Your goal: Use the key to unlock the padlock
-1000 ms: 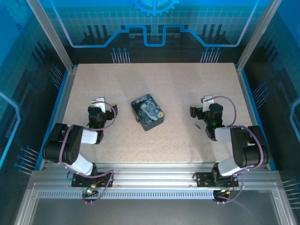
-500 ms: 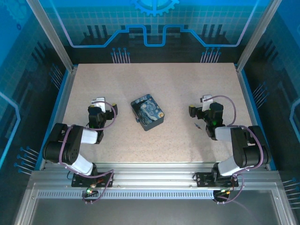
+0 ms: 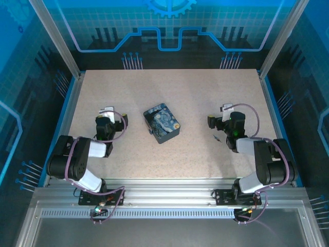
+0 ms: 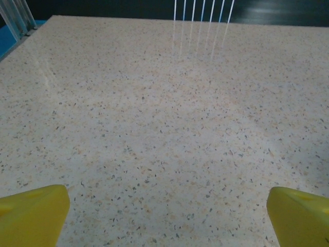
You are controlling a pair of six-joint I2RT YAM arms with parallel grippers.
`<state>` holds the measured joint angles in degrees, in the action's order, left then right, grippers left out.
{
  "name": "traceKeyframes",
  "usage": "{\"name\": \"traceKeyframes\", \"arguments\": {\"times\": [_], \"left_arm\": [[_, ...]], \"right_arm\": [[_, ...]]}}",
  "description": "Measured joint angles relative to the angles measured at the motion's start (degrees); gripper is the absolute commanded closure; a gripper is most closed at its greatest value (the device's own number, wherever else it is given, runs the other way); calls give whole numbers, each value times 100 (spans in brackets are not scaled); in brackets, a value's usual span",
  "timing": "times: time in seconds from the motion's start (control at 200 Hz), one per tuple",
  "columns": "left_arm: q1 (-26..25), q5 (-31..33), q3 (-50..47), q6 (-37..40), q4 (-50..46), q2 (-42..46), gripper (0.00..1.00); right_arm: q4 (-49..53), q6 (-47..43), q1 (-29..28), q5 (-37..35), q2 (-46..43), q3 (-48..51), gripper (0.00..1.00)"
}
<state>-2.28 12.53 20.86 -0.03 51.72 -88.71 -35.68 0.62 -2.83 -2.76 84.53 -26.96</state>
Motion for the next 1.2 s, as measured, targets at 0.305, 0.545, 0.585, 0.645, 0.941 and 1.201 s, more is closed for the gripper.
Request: {"name": "traceKeyframes", "arguments": {"times": [0.305, 0.545, 0.585, 0.645, 0.941, 1.201], "left_arm": [[15, -42, 1178, -398, -2256, 1110, 1], [573, -1309, 2227, -1985, -3803, 1611, 1], [592, -1648, 2437, -2114, -4028, 1499, 2], [586, -2188, 2826, -2245, -4378, 1202, 9], [201, -3766, 4468, -2376, -5849, -654, 16], [-387, -4306, 5718, -2157, -6754, -1906, 18]], "right_arm": [[1786, 391, 103, -57, -1250, -1014, 0], [3650, 2365, 348, 358, -2135, -1910, 4], [3779, 2581, 354, 538, -2170, -1945, 5], [4039, 2800, 238, 748, -2221, -1930, 5], [4743, 3759, -1370, 1038, -2876, -999, 5], [4916, 4588, -2592, 595, -3211, -203, 5]]}}
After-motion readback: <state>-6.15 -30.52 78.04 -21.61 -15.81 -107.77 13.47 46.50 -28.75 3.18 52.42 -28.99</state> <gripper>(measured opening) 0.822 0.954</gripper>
